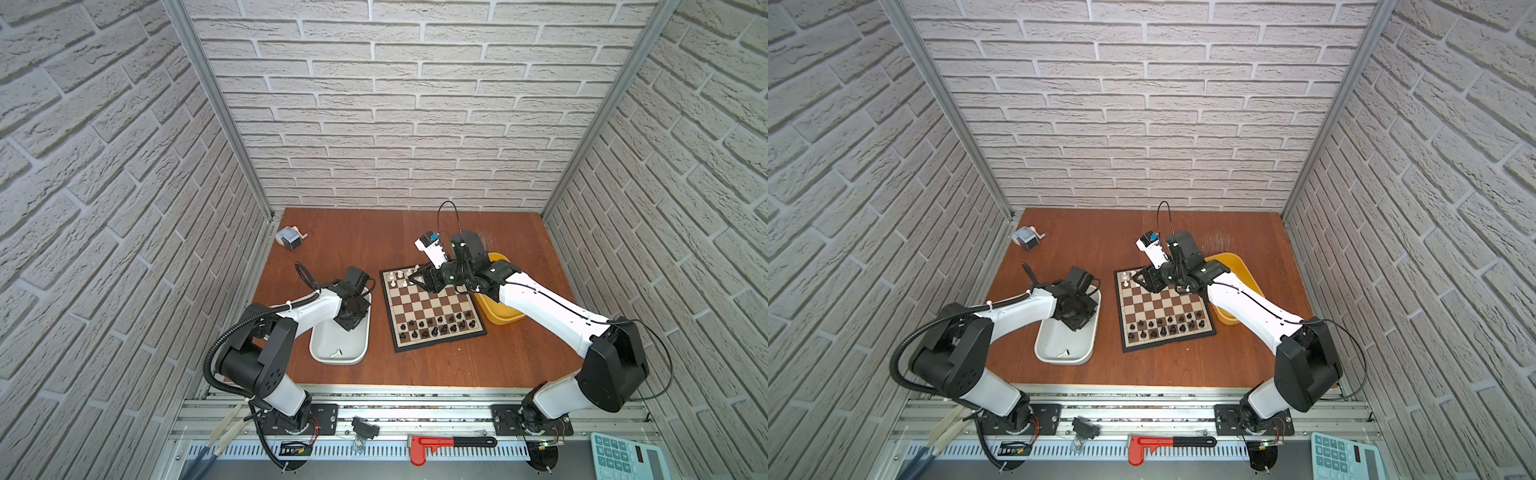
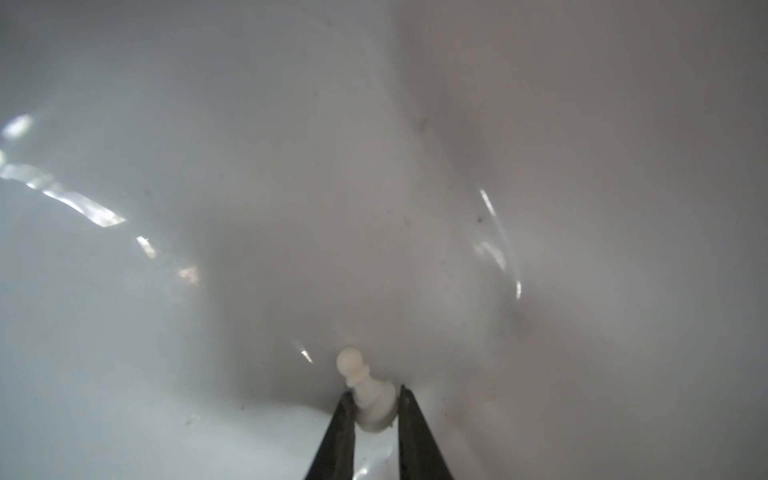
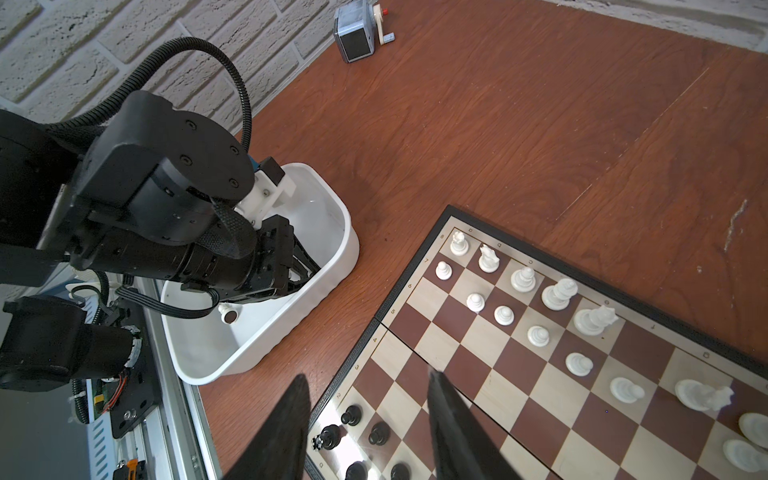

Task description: Set up the chess pieces on the board

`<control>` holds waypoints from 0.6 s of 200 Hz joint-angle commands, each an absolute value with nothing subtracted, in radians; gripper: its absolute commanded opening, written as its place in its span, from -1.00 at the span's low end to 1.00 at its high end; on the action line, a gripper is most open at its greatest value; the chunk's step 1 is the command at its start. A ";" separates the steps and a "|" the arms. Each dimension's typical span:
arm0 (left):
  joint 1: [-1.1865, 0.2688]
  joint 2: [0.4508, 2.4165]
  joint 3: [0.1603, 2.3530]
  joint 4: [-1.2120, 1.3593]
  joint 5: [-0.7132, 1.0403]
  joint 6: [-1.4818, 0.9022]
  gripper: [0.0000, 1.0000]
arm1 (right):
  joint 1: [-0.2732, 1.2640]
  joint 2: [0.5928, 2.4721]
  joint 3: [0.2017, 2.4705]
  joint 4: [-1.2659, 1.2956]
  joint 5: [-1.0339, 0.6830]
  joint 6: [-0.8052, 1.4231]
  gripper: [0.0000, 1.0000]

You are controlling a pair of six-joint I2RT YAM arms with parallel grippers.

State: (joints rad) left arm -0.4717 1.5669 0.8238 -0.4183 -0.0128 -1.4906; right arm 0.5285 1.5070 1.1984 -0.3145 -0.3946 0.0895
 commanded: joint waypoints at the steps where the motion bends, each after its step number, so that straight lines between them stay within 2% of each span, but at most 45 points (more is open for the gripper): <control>1: -0.458 1.576 0.772 -0.444 -0.018 -1.503 -0.59 | 0.537 1.463 1.183 -0.294 -0.393 0.083 -0.04; 21: -0.456 1.571 0.755 -0.420 -0.016 -1.500 -0.60 | 0.538 1.465 1.185 -0.290 -0.393 0.088 -0.02; 43: -0.453 1.564 0.746 -0.410 -0.024 -1.486 -0.72 | 0.537 1.463 1.187 -0.285 -0.398 0.091 -0.02; 120: -0.445 1.479 0.740 -0.445 -0.098 -1.432 -0.77 | 0.537 1.482 1.189 -0.274 -0.412 0.099 -0.02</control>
State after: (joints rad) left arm -0.4538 1.5055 0.7586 -0.3756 -0.0425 -1.4590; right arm 0.5285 1.5032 1.1984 -0.3096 -0.3981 0.0940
